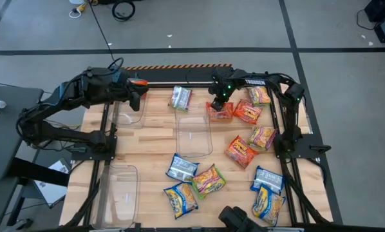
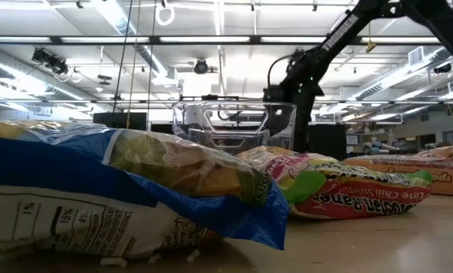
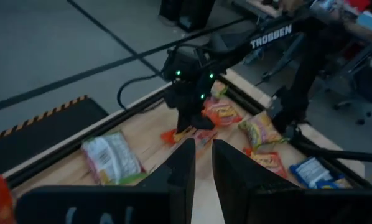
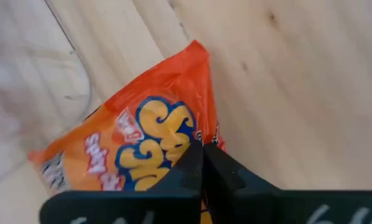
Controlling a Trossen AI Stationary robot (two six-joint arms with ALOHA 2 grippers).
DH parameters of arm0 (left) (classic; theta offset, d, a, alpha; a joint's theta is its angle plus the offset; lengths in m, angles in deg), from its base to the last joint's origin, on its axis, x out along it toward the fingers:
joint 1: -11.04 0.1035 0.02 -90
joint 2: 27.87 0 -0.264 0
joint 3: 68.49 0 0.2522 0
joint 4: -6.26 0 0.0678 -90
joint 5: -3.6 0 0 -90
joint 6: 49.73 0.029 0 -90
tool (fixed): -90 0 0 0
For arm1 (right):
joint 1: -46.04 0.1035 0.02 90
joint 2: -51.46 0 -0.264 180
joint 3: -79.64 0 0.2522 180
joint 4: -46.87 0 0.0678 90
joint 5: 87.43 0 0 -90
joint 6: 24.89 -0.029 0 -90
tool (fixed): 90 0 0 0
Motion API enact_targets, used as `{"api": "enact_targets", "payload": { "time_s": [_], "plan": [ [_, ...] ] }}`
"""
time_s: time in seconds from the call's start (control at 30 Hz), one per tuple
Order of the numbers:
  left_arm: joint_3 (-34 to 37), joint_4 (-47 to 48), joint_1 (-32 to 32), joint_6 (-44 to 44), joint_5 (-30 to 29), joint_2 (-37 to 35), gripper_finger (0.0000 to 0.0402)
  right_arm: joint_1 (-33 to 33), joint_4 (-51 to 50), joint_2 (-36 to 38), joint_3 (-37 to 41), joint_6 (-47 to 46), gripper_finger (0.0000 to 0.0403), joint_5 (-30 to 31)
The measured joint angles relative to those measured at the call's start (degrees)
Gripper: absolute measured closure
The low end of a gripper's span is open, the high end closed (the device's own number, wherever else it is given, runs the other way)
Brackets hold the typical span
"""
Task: Sort Maruchan noodles
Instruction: Put the top left orange noodle pack into the top transparent bin
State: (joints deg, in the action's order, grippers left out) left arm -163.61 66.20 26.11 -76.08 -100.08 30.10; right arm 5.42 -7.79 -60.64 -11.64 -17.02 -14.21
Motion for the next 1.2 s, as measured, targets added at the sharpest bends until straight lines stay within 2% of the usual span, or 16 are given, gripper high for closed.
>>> {"api": "enact_targets", "payload": {
  "time_s": [0.17,0.3,0.47,0.6,0.73,0.87,0.97,1.03,1.2],
  "plan": [
    [0.0,-0.76,-0.81,-1.63,-0.03,0.81,0.0341,2.94,-0.08,8.97,-0.01,3.63,0.0397,9.52],
    [0.0,-0.9,-1.18,-2.91,-0.02,2.82,0.0326,8.15,0.32,17.83,-0.03,6.12,0.0398,18.2],
    [0.65,-3.87,-2.38,-2.5,0.44,6.65,0.0273,19.41,2.65,27.08,-0.06,7.55,0.0399,29.42],
    [5.27,-16.31,-3.04,0.02,5.78,8.29,0.022,30.63,5.82,31.7,-0.11,7.18,0.04,37.6],
    [13.41,-36.73,-4.08,4.09,9.21,8.55,0.0186,40.42,10.76,32.65,-0.12,5.11,0.04,45.14],
    [22.24,-52.86,-6.75,8.09,9.34,8.55,0.0178,46.92,18.54,31.77,-0.17,2.37,0.04,53.11],
    [26.07,-56.43,-8.81,9.07,7.43,8.55,0.0178,49.82,24.9,30.28,-0.17,3.95,0.04,56.5],
    [27.22,-56.33,-9.55,9.26,6.24,8.55,0.0178,50.67,27.37,28.79,-0.23,6.76,0.04,56.6],
    [27.46,-55.67,-11.12,12.05,8.71,8.43,0.0178,50.47,29.47,23.66,-0.14,9.69,0.0399,59.72]
  ]
}}
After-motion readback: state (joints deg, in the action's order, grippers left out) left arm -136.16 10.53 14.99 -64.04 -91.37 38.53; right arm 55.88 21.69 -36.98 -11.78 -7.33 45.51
